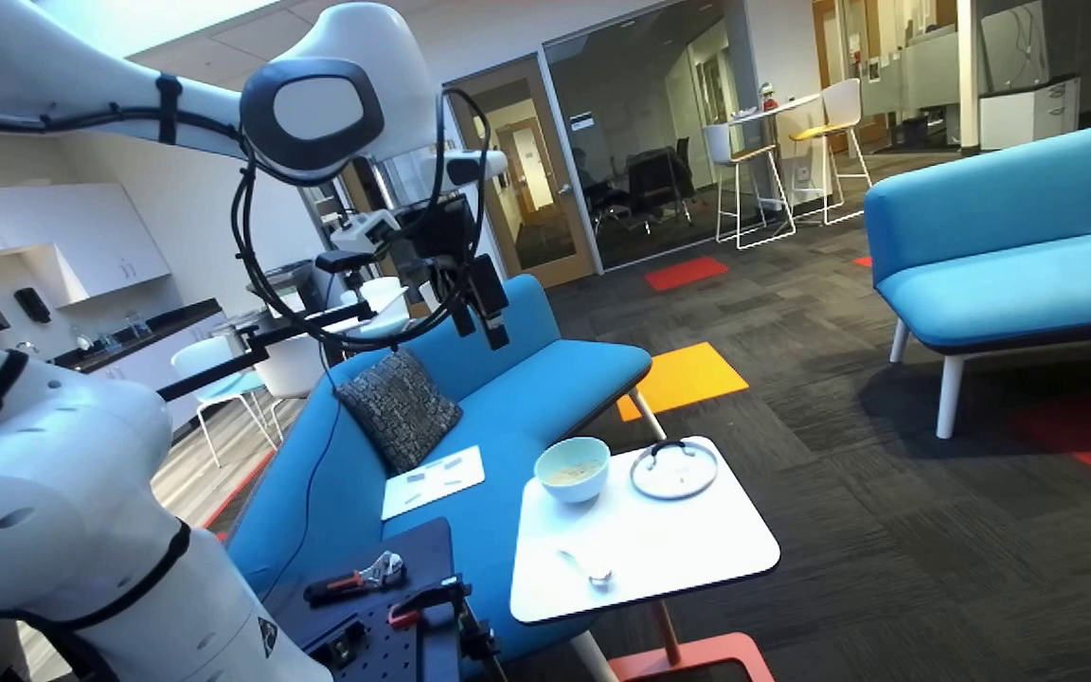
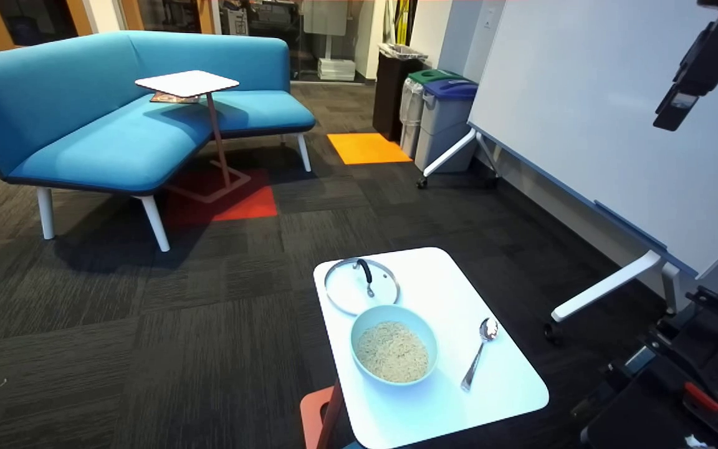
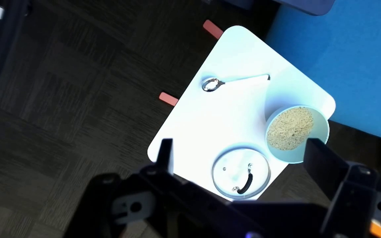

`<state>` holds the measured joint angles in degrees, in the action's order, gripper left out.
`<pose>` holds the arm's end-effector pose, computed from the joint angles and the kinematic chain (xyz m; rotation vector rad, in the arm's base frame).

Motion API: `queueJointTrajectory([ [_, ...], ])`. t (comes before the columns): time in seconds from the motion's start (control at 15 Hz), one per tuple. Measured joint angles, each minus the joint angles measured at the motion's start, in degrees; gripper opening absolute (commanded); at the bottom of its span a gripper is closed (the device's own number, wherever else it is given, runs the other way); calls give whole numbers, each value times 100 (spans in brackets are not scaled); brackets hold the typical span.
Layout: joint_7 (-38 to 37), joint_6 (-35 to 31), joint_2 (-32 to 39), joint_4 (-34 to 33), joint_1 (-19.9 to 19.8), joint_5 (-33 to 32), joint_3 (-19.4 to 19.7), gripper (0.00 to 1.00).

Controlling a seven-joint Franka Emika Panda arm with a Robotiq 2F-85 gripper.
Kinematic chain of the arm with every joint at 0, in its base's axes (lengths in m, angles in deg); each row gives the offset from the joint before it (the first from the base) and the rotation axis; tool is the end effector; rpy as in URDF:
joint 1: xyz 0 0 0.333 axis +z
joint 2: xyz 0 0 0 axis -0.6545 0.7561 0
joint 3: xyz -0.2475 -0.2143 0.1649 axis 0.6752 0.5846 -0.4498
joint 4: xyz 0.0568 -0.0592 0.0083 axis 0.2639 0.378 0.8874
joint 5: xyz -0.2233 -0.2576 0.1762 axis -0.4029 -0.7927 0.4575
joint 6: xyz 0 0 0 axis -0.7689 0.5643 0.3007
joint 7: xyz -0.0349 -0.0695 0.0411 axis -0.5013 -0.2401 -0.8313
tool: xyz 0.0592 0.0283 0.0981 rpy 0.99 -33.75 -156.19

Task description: Move the blue bowl to the back right side of the table.

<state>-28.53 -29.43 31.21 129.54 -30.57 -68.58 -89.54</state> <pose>0.3221 0.1028 0.4726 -3.0718 -0.5049 -0.0359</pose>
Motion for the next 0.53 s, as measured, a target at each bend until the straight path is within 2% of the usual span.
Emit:
queueJointTrajectory([
  [0.27, -81, -193, 125, 1, -5, 322, 79, 100],
  [0.53, -291, -1076, 782, 6, -12, 911, 187, 100],
])
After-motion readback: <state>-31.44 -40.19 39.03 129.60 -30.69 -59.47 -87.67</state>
